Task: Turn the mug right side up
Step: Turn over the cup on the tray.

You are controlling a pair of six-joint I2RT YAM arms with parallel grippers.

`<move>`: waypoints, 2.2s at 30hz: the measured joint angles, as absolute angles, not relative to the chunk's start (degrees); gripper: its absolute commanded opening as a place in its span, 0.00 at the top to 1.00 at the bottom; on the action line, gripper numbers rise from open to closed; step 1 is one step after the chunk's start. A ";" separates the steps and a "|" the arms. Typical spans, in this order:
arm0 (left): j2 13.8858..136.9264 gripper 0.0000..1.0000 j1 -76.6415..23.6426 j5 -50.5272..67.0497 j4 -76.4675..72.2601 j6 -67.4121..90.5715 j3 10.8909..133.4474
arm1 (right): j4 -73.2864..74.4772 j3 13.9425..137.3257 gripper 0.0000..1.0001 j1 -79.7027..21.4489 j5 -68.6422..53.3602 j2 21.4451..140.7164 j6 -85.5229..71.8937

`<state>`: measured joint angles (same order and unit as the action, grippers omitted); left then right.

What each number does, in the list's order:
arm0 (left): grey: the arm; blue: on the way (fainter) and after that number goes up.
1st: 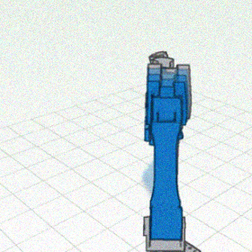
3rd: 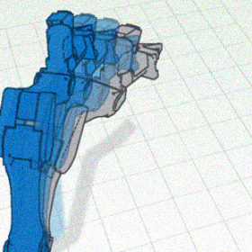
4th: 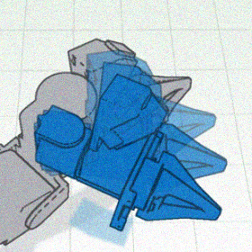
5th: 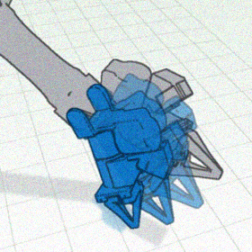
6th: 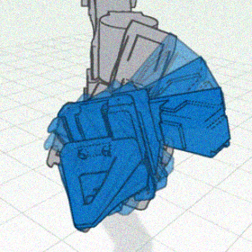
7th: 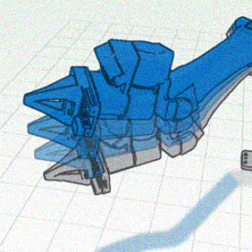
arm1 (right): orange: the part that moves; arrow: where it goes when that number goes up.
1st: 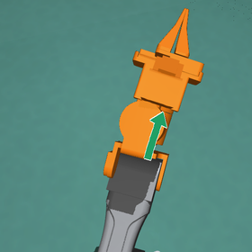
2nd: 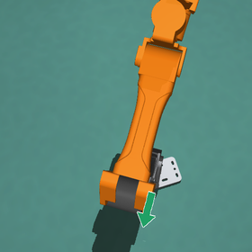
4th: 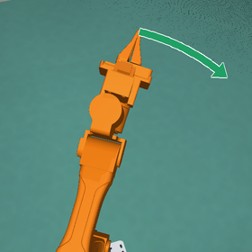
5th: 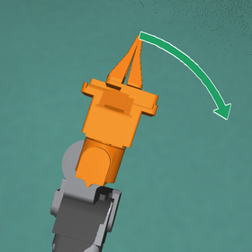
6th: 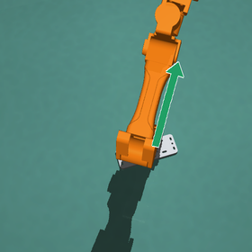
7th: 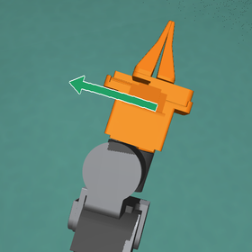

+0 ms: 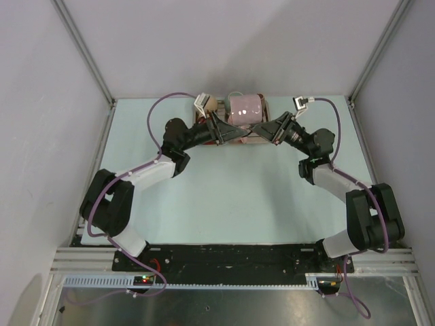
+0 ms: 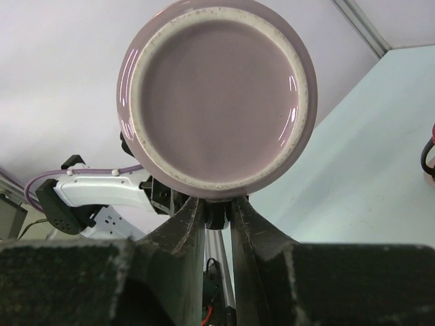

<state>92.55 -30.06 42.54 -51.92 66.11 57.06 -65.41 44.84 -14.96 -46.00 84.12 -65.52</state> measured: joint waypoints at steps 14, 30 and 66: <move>92.55 0.83 -29.65 42.13 -52.18 66.06 57.01 | -66.59 44.84 1.00 -15.33 -46.37 84.97 -65.41; 92.42 1.00 -29.06 42.11 -52.45 65.47 56.14 | -66.22 44.80 0.97 -15.51 -46.59 85.21 -65.52; 91.98 1.00 -27.86 41.93 -51.59 65.49 55.48 | -67.13 44.80 0.21 -14.50 -49.43 85.52 -64.73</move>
